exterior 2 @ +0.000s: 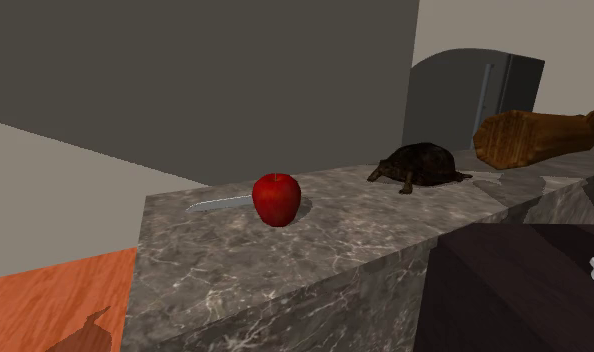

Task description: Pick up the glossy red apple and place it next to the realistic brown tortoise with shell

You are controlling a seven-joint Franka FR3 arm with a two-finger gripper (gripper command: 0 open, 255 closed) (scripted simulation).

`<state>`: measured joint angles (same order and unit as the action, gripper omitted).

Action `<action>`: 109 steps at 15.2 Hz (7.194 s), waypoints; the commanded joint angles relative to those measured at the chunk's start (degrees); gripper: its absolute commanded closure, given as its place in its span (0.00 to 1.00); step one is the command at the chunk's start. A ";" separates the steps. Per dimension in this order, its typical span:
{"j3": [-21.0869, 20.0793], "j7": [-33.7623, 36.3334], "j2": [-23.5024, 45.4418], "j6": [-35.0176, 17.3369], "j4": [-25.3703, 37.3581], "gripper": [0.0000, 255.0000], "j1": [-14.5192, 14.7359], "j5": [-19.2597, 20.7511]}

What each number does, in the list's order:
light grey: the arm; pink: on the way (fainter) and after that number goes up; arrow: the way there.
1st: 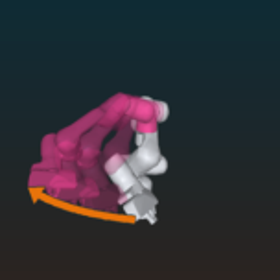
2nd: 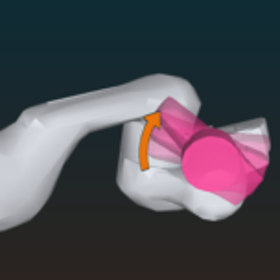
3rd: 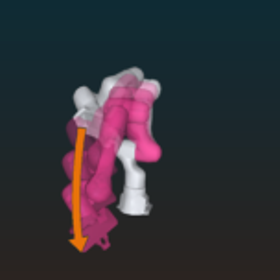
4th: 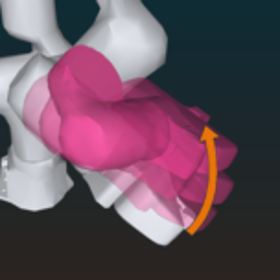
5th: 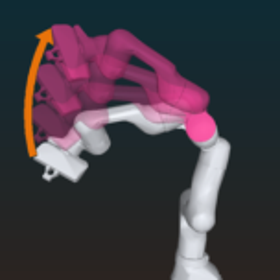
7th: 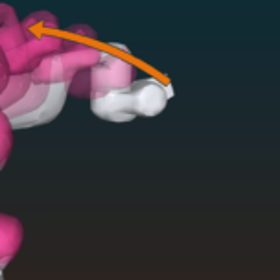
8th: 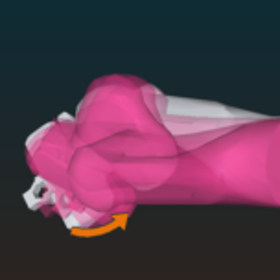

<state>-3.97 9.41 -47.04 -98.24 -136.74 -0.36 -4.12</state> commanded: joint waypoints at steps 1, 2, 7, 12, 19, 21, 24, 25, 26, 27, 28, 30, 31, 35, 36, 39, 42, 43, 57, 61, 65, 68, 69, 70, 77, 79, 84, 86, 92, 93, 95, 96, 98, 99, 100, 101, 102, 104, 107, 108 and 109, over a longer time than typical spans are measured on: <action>0.00 0.00 0.00 0.00 0.00 0.00 0.00 0.00; -0.21 0.72 1.50 -1.85 -0.32 0.00 -0.58 0.25; -1.20 4.57 9.72 -10.74 -0.82 0.00 -3.59 1.75; -1.96 8.92 18.87 -18.73 0.43 0.00 -6.70 3.87; -2.43 15.93 32.43 -27.73 4.88 0.00 -10.98 8.10; -2.32 18.11 36.34 -29.75 6.69 0.00 -12.04 9.56; -1.88 21.44 42.19 -32.32 9.80 0.00 -13.41 11.86; -1.65 22.54 44.12 -33.05 10.94 0.00 -13.79 12.62; -1.38 23.64 46.04 -33.72 12.13 0.00 -14.15 13.37; -1.09 24.71 47.96 -34.33 13.37 0.00 -14.49 14.10; -0.77 25.76 49.86 -34.88 14.65 0.00 -14.81 14.81; 0.01 27.78 53.63 -35.83 17.35 0.00 -15.31 16.10; 0.43 28.74 55.50 -36.23 18.77 0.00 -15.53 16.68; 2.35 32.19 62.89 -37.35 24.86 0.00 -16.27 18.47; 2.87 32.95 64.72 -37.52 26.49 0.00 -16.44 18.77; 3.33 33.50 66.85 -38.73 27.40 0.00 -16.61 19.12; 3.56 33.71 68.50 -40.39 27.42 0.00 -16.73 19.44; 3.63 33.77 69.07 -40.93 27.45 0.00 -16.77 19.55; 3.76 33.88 69.96 -41.76 27.52 1.00 -16.83 19.71; 3.76 33.88 69.97 -41.76 27.53 1.00 -16.83 19.71; 3.55 33.32 68.60 -39.97 27.98 1.00 -16.92 19.28; 3.37 32.77 67.30 -38.14 28.56 1.00 -16.99 18.85; 3.31 32.59 66.89 -37.52 28.78 1.00 -17.02 18.71; 3.26 32.41 66.49 -36.90 29.01 1.00 -17.04 18.57; 2.94 31.20 63.92 -32.44 30.98 1.00 -17.13 17.67; 2.86 30.87 63.27 -31.14 31.66 1.00 -17.14 17.44; 2.71 30.07 61.83 -27.82 33.59 1.00 -17.15 16.89; 2.65 29.77 61.33 -26.47 34.46 1.00 -17.15 16.69; 2.51 28.88 60.09 -22.34 37.41 1.00 -17.13 16.14; 2.49 28.74 59.92 -21.65 37.95 1.00 -17.13 16.06; 2.46 28.45 59.61 -20.24 39.07 1.00 -17.11 15.91; 2.44 28.32 59.48 -19.53 39.66 1.00 -17.10 15.83; 2.41 28.04 59.25 -18.10 40.88 1.00 -17.09 15.69; 2.39 27.90 59.15 -17.37 41.51 1.00 -17.08 15.63; 2.38 27.77 59.06 -16.65 42.16 1.00 -17.07 15.56; 2.36 27.63 58.99 -15.92 42.83 1.00 -17.06 15.50; 2.35 27.50 58.93 -15.19 43.51 1.00 -17.05 15.44; 2.33 27.32 58.85 -14.19 44.44 1.00 -17.03 15.36; 3.47 24.42 54.24 -16.41 38.15 1.00 -18.98 14.73; 3.91 23.40 52.80 -17.06 36.24 1.00 -19.61 14.54; 4.39 22.34 51.42 -17.67 34.43 1.00 -20.20 14.35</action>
<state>-0.07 32.92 5.60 -115.11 -100.49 -19.89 10.42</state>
